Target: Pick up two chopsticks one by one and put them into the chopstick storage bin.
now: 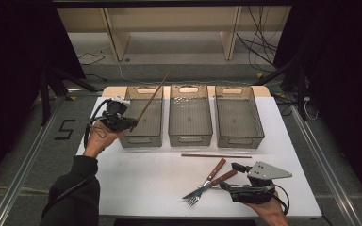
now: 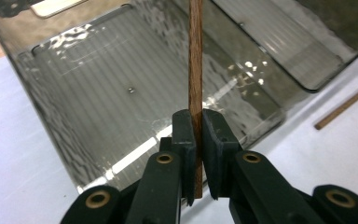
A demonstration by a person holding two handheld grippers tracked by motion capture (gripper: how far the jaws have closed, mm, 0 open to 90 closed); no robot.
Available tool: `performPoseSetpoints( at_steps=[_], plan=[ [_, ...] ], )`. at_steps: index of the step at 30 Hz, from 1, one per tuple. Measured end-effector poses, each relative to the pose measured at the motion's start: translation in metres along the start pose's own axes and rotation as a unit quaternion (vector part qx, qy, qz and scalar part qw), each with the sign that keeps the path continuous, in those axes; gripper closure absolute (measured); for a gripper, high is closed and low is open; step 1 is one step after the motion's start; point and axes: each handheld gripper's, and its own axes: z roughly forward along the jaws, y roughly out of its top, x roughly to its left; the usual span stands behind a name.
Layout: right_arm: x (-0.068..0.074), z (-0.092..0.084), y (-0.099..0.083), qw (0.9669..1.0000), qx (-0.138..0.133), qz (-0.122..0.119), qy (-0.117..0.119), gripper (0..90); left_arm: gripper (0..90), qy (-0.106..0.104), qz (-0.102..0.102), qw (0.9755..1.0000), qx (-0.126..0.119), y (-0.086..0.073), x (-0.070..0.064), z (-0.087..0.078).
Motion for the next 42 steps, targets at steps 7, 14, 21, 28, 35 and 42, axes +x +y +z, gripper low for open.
performPoseSetpoints(
  at_steps=[7,14,21,28,35,42],
  plan=[
    [0.000,0.000,0.000,1.0000,0.001,0.001,0.000,25.1,83.5,0.009,-0.010,0.9999,0.004,-0.003,0.008,0.002],
    [0.000,0.000,0.000,1.0000,0.001,0.000,0.000,25.0,83.5,0.021,-0.026,0.9994,0.012,-0.004,0.016,0.004],
    [0.000,0.000,0.000,1.0000,0.000,0.001,0.000,25.1,83.4,0.033,-0.040,0.9980,0.035,-0.007,0.024,0.012],
    [0.000,0.000,0.000,1.0000,0.000,0.001,0.000,25.1,83.3,0.039,-0.053,0.9967,0.047,-0.008,0.027,0.018],
    [0.000,0.000,0.000,1.0000,0.000,0.001,0.000,25.1,71.9,0.046,-0.074,0.9952,0.044,-0.006,0.028,0.017],
    [0.000,0.000,0.000,1.0000,0.000,0.001,0.000,25.1,43.6,0.028,-0.071,0.9970,0.010,0.001,0.016,0.009]
  ],
)
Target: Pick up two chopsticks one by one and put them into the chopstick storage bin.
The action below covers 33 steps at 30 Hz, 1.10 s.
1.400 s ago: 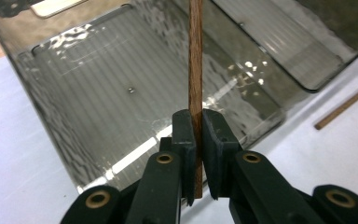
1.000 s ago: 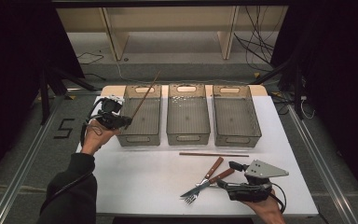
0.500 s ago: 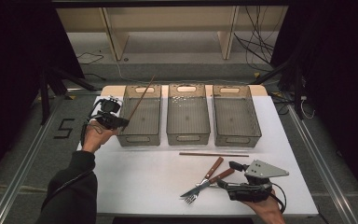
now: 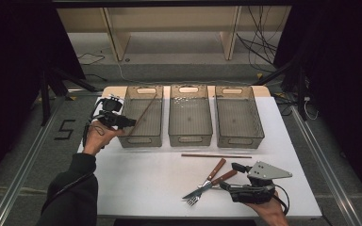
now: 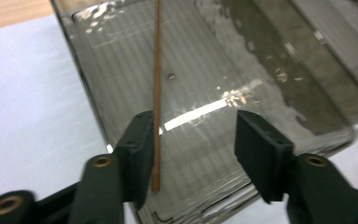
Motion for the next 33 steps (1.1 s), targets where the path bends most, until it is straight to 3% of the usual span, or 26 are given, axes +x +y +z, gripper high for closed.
performPoseSetpoints(
  at_steps=[7,11,16,22,27,33],
  plan=[
    [0.000,-0.001,0.000,1.0000,0.000,0.000,0.000,25.1,31.1,-0.035,0.031,0.9988,-0.017,0.002,-0.023,-0.012],
    [0.000,-0.001,0.000,1.0000,-0.001,0.001,-0.001,25.1,26.8,-0.064,0.053,0.9961,-0.031,0.001,-0.038,-0.016],
    [0.000,-0.001,0.000,1.0000,0.000,0.000,-0.001,25.1,23.4,-0.100,0.088,0.9908,-0.025,-0.003,-0.059,-0.019],
    [0.000,0.000,0.000,1.0000,0.000,-0.001,0.000,25.1,21.7,-0.130,0.138,0.9818,-0.008,-0.005,-0.088,-0.014],
    [0.000,-0.001,0.000,1.0000,0.000,0.000,0.000,25.1,21.5,-0.144,0.169,0.9750,0.007,-0.006,-0.111,-0.006],
    [0.000,-0.001,0.000,1.0000,0.000,-0.002,0.000,25.1,22.7,-0.148,0.202,0.9674,0.034,-0.004,-0.128,0.009]
  ],
)
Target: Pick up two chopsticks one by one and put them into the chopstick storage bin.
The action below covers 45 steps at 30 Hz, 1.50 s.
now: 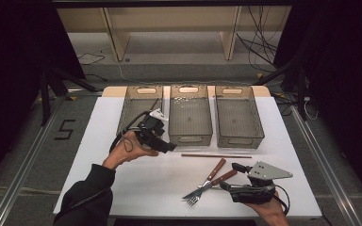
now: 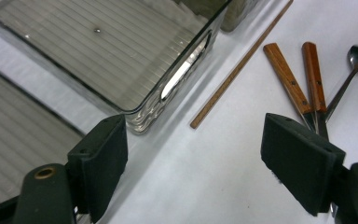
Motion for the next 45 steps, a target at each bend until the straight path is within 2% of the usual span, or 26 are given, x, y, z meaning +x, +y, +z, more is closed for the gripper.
performPoseSetpoints(
  at_steps=[9,13,20,24,26,29,36,42,43,45],
  plan=[
    [0.000,0.000,0.000,1.0000,-0.001,0.001,0.000,25.1,22.9,-0.019,0.024,0.9995,0.012,0.009,-0.014,0.016],
    [0.000,0.000,0.000,1.0000,-0.001,0.001,0.001,25.1,23.7,-0.028,0.042,0.9985,0.023,0.012,-0.021,0.022],
    [0.000,0.000,0.000,1.0000,-0.001,0.001,0.001,25.1,28.0,-0.042,0.061,0.9959,0.051,0.016,-0.030,0.037],
    [0.000,0.000,0.000,1.0000,-0.002,0.002,0.001,25.1,31.6,-0.052,0.070,0.9934,0.075,0.020,-0.034,0.046],
    [-0.001,0.000,0.000,1.0000,-0.001,0.001,0.001,25.1,33.1,-0.050,0.077,0.9922,0.084,0.021,-0.035,0.053],
    [0.000,0.000,0.000,1.0000,-0.001,0.000,0.002,25.1,34.8,-0.056,0.078,0.9912,0.091,0.023,-0.037,0.061],
    [-0.001,0.000,0.000,1.0000,-0.001,0.000,0.003,25.1,40.6,-0.045,0.098,0.9870,0.119,0.026,-0.038,0.082],
    [-0.001,0.000,0.000,1.0000,-0.001,-0.002,0.004,25.1,47.2,-0.038,0.099,0.9857,0.131,0.029,-0.033,0.095],
    [-0.001,0.000,-0.001,1.0000,-0.001,-0.002,0.004,25.1,48.2,-0.036,0.104,0.9844,0.137,0.029,-0.033,0.097],
    [-0.001,0.000,-0.001,1.0000,0.000,-0.002,0.005,25.1,50.3,-0.029,0.108,0.9836,0.142,0.029,-0.033,0.101]
  ],
)
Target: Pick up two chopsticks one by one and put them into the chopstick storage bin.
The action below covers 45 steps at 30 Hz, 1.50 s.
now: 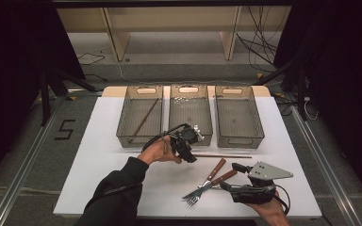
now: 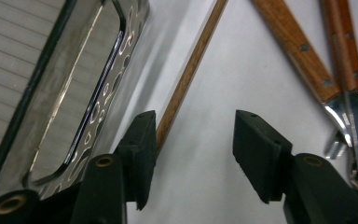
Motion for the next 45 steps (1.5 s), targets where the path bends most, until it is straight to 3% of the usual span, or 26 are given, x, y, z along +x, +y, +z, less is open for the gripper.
performPoseSetpoints(
  at_steps=[10,15,20,24,28,34,41,45],
  plan=[
    [0.000,0.000,0.000,1.0000,0.001,-0.001,0.002,25.1,57.5,0.000,-0.015,0.9998,0.010,0.001,0.007,0.016],
    [0.000,0.001,0.000,1.0000,0.000,-0.001,0.002,25.1,59.0,-0.001,-0.016,0.9998,0.010,0.003,0.010,0.017],
    [0.000,0.000,0.000,1.0000,0.000,-0.001,0.003,25.1,59.0,0.004,-0.006,0.9995,0.029,0.004,0.012,0.020],
    [0.000,0.000,0.000,1.0000,0.000,-0.001,0.003,25.1,61.4,0.002,-0.012,0.9995,0.029,0.004,0.014,0.022],
    [-0.001,0.001,0.000,1.0000,0.000,-0.001,0.004,25.1,66.3,0.007,0.007,0.9988,0.048,0.006,0.012,0.021],
    [-0.001,0.001,-0.001,1.0000,0.002,0.000,0.003,25.1,75.5,0.006,0.033,0.9982,0.050,0.006,0.007,0.021],
    [-0.001,0.001,0.000,1.0000,0.003,0.000,0.003,25.1,81.2,0.014,0.079,0.9948,0.063,0.008,0.000,0.021],
    [-0.001,0.001,-0.001,1.0000,0.003,0.001,0.002,25.1,83.0,0.008,0.093,0.9935,0.064,0.008,-0.003,0.021]
  ],
)
